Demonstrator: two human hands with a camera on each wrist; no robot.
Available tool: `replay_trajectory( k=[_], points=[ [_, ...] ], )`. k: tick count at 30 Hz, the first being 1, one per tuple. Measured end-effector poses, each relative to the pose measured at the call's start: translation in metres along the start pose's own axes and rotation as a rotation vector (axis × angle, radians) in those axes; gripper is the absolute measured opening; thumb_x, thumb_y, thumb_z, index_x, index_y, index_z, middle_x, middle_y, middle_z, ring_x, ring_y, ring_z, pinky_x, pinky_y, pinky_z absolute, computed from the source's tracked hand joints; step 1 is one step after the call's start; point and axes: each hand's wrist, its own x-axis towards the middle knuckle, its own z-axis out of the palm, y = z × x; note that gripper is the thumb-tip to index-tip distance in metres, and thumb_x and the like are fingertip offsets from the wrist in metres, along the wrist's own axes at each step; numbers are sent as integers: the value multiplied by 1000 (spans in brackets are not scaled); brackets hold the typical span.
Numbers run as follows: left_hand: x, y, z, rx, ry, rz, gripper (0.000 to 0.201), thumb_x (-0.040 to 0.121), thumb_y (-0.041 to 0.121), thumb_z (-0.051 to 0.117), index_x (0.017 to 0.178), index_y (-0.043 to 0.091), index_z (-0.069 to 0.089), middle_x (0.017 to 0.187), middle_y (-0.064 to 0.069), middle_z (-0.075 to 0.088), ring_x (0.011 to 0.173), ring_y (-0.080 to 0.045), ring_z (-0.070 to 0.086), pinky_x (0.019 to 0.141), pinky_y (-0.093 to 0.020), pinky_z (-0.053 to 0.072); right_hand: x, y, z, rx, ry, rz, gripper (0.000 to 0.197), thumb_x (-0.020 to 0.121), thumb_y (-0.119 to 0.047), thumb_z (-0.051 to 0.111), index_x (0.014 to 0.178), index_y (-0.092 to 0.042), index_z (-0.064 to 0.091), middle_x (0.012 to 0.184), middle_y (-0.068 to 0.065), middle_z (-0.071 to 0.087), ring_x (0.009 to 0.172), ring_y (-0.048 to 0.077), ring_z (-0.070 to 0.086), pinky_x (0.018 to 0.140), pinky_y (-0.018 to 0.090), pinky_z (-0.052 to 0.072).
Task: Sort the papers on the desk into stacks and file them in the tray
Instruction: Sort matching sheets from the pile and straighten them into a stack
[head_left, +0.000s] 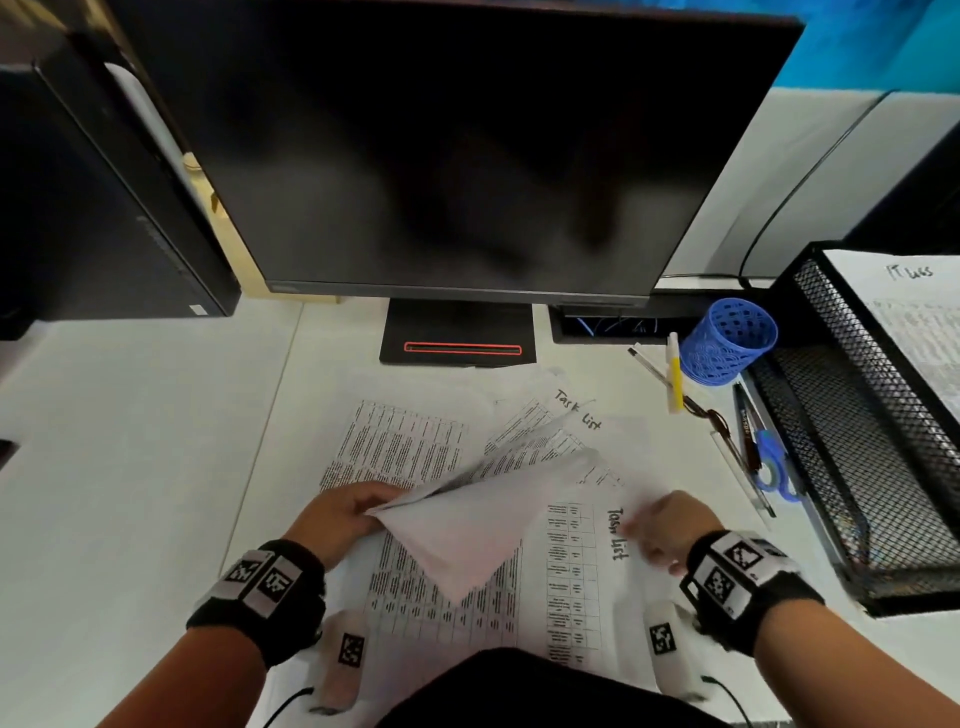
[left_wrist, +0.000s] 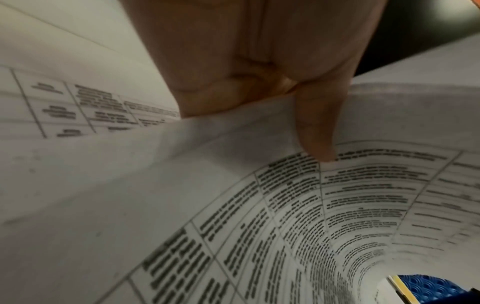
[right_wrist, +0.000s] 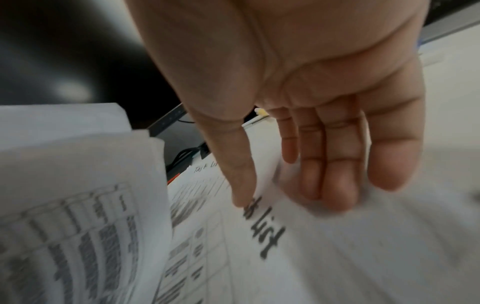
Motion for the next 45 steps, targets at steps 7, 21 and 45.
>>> replay_trajectory(
  k=[7, 21, 45],
  points=[
    [-1, -3, 2, -117, 172, -56, 24, 91, 0, 49, 102, 7, 69, 101, -9, 70, 97, -26, 61, 66, -20, 42, -3, 6, 12, 143, 97, -34, 11, 76, -5, 68, 80, -9, 58, 71, 8, 59, 65, 25, 55, 69, 37, 53],
    [-2, 52, -42, 170, 132, 138, 16, 86, 24, 66, 86, 40, 64, 86, 23, 68, 87, 0, 62, 78, -23, 46, -53, -61, -80, 198, 457, -701, 18, 90, -13, 58, 80, -28, 61, 76, -3, 63, 72, 12, 55, 62, 17, 38],
    [3, 65, 3, 299, -80, 187, 18, 92, 35, 55, 107, 31, 63, 100, 14, 66, 97, -9, 62, 82, -24, 46, -57, -119, -41, 124, 299, -863, 23, 86, -16, 65, 78, -35, 55, 71, -8, 65, 67, -2, 58, 66, 12, 42]
  ],
)
